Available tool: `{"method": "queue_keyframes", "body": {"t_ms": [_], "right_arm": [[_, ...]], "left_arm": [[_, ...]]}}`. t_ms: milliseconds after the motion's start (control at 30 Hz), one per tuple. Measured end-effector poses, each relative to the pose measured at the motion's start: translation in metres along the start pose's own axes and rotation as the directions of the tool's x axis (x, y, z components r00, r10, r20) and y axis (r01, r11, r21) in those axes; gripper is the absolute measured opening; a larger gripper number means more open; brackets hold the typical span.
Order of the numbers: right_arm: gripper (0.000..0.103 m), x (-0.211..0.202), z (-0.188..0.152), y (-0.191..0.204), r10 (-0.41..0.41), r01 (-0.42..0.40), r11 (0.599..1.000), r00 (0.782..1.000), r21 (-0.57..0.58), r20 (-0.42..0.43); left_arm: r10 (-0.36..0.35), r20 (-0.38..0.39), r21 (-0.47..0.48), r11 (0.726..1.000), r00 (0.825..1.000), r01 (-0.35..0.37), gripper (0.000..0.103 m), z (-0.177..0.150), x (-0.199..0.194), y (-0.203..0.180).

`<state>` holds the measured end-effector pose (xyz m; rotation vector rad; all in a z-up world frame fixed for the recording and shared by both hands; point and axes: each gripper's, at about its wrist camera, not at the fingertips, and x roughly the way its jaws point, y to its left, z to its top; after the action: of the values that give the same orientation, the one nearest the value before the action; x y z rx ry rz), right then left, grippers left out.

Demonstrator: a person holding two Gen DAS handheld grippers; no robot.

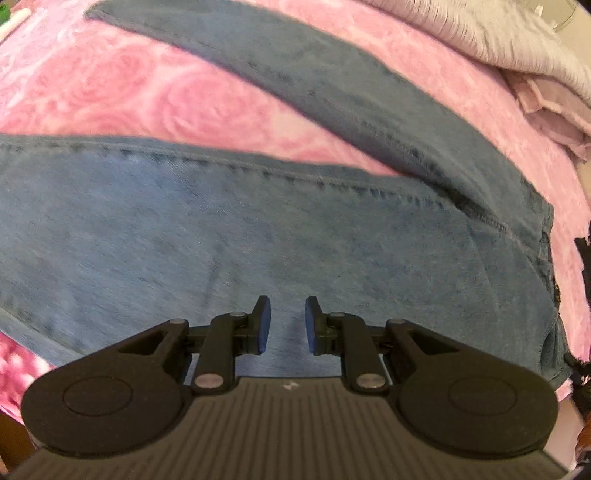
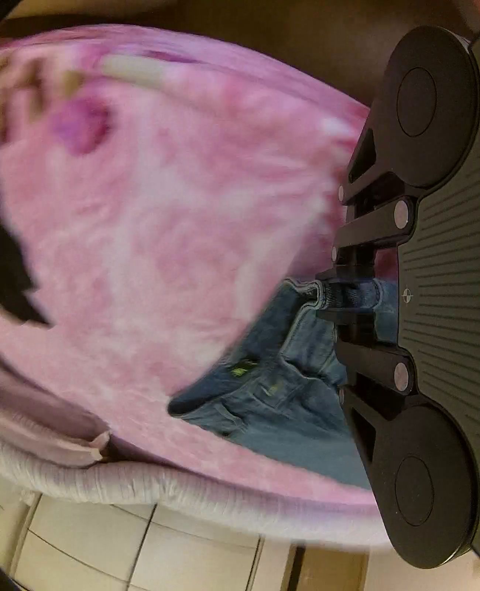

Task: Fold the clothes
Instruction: 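Grasp a jeans leg hem with the left gripper while the right holds the waistband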

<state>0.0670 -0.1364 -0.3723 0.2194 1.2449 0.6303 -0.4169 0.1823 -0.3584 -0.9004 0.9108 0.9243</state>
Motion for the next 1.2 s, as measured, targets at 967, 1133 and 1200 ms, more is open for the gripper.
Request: {"method": "queue_keyframes", "body": {"t_ms": [967, 1133, 1200], "right_arm": [[0.060, -0.008, -0.113, 0.106, -0.203, 0.205, 0.973, 0.979, -0.102, 0.028], [0.061, -0.016, -0.092, 0.064, -0.179, 0.165, 0.975, 0.980, 0.149, 0.088], [0.061, -0.017, -0.084, 0.050, -0.175, 0.150, 0.965, 0.979, 0.214, 0.103]], "left_arm": [[0.332, 0.115, -0.579, 0.788, 0.936, -0.208, 0.032, -0.027, -0.095, 0.351], [0.279, 0.158, -0.751, 0.657, 0.947, -0.068, 0.033, -0.037, -0.084, 0.379], [0.288, 0.177, -0.769, 0.637, 0.941, -0.050, 0.032, -0.037, -0.081, 0.381]]}}
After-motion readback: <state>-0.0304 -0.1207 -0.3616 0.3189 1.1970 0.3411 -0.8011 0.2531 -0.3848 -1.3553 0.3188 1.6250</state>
